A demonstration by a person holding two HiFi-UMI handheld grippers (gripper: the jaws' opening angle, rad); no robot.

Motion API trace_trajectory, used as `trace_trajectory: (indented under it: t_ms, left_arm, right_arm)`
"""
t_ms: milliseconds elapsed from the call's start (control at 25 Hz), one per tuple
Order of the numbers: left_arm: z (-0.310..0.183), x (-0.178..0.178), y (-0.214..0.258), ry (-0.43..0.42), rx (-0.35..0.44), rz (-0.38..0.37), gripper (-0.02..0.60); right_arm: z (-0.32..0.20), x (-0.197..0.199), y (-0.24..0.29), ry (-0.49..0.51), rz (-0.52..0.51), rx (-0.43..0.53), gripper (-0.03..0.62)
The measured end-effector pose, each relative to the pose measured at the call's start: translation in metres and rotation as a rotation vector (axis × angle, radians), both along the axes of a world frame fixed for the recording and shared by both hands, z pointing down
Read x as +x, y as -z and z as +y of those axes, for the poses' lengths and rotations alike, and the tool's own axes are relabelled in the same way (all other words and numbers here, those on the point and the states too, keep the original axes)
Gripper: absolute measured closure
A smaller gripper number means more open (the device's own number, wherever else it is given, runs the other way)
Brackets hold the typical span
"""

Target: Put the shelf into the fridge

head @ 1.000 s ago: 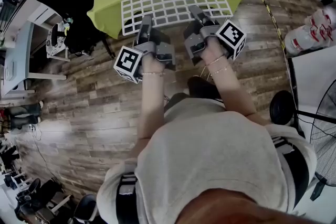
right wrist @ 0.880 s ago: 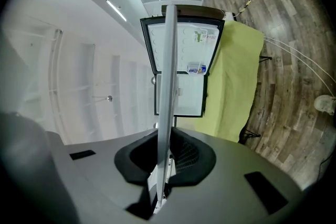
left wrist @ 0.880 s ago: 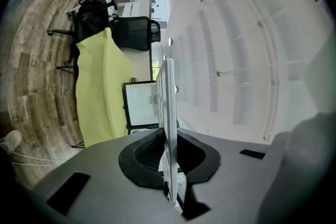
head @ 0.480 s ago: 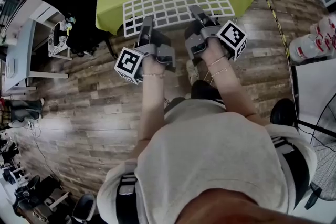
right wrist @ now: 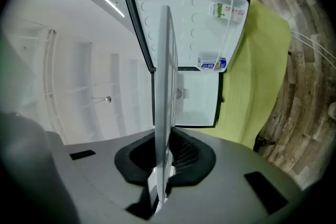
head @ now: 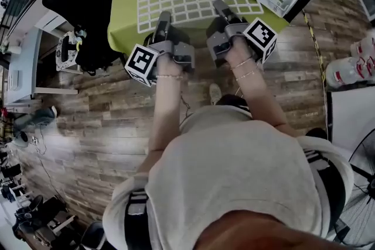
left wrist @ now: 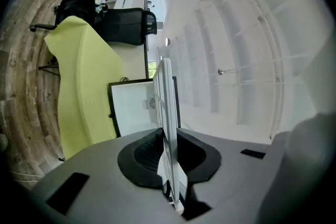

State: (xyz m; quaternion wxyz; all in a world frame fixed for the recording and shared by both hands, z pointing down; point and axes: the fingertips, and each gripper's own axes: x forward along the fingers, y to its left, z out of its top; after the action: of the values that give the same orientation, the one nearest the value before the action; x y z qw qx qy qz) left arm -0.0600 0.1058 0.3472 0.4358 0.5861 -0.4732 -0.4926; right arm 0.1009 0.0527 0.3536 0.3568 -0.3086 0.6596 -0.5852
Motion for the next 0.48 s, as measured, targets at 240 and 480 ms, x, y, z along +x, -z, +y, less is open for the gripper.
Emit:
trace_trajectory:
  t_ms: [240,480]
  left_arm:
    - [-0.066,-0.005,0.005,0.028,0.004,0.006,0.535]
    - [-0.106,-0.008,-0.007,0.06,-0.009,0.021,0.537]
  right_arm:
    - [-0.07,-0.006,0.006,0.027,-0.002,0.006,0.566]
    - [-0.115,-0.011,-0.006,0.054,0.015,-0.014,0.566]
